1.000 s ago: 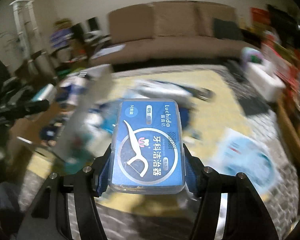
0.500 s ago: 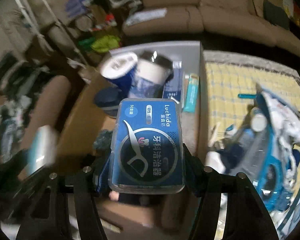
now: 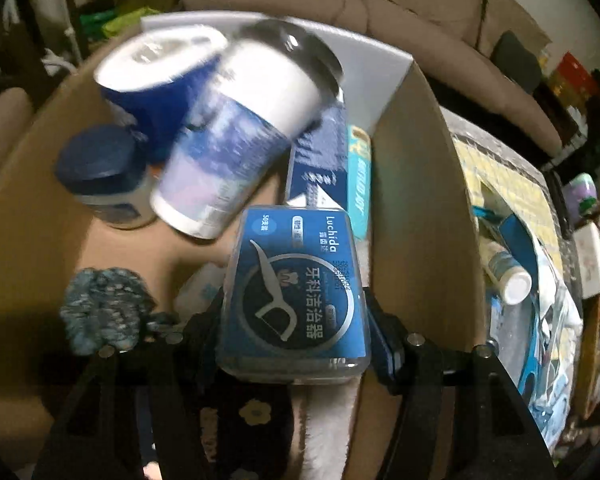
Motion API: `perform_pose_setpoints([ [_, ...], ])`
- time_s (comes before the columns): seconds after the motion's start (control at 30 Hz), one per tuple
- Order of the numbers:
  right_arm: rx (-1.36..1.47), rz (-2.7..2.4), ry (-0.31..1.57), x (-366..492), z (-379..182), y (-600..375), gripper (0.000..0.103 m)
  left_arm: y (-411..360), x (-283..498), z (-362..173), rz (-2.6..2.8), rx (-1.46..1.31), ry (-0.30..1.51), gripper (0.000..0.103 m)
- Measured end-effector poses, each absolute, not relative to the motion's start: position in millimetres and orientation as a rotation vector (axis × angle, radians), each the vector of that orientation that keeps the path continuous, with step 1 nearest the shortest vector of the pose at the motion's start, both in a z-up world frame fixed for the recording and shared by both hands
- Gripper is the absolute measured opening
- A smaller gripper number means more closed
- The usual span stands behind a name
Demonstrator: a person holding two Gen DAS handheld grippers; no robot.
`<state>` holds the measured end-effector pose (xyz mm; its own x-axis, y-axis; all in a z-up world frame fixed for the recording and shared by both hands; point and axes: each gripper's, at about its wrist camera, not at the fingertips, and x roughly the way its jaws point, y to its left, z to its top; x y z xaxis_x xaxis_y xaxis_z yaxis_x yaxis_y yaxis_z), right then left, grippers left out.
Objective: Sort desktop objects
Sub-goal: 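Carry the floss box and teal container toward the cardboard box with both grippers, then lower the teal-and-white container into the cardboard box and open the left gripper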
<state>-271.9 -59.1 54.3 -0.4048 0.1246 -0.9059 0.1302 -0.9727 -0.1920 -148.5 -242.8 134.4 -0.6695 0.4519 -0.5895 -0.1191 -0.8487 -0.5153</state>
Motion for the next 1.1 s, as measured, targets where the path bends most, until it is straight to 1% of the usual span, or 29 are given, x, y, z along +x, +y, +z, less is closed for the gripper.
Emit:
perform_pose_setpoints([
  [0.13, 1.805, -2.564, 0.348, -278.5, 42.6, -60.2, 0.065, -241.3, -150.2, 135.7, 2.531, -1.066, -0.618, 0.081],
  [0.2, 1.828, -2.539, 0.295, -278.7, 40.3, -57.9, 0.069, -242.3, -150.8, 134.3, 2.528, -1.073, -0.620, 0.081],
  [0.33, 1.808, -2.518, 0.240, -273.2, 56.1, -53.8, 0.069, -243.5, -151.5, 130.6, 2.527, -1.091, -0.627, 0.081],
  [0.43, 1.754, -2.525, 0.240, -263.9, 76.1, -53.6, 0.072, -241.0, -153.2, 131.2, 2.531, -1.090, -0.612, 0.081],
  [0.53, 1.672, -2.515, 0.256, -250.5, 100.5, -54.6, 0.072, -237.7, -154.9, 132.7, 2.539, -1.095, -0.578, 0.081],
  [0.63, 1.575, -2.504, 0.232, -227.8, 125.6, -50.2, 0.073, -233.8, -158.4, 129.9, 2.517, -1.134, -0.560, 0.081],
  [0.7, 1.525, -2.493, 0.218, -223.5, 137.8, -42.8, 0.077, -221.2, -161.8, 127.5, 2.487, -1.183, -0.480, 0.081],
  [0.8, 1.453, -2.481, 0.234, -203.1, 153.6, -29.9, 0.078, -196.4, -166.6, 122.9, 2.459, -1.256, -0.344, 0.081],
  [0.87, 1.419, -2.478, 0.236, -197.7, 153.9, -16.8, 0.078, -183.6, -173.3, 120.4, 2.434, -1.294, -0.314, 0.081],
  [1.1, 1.346, -2.491, 0.182, -169.6, 159.4, 31.9, 0.078, -165.6, -224.8, 122.1, 2.440, -1.396, -0.312, 0.081],
])
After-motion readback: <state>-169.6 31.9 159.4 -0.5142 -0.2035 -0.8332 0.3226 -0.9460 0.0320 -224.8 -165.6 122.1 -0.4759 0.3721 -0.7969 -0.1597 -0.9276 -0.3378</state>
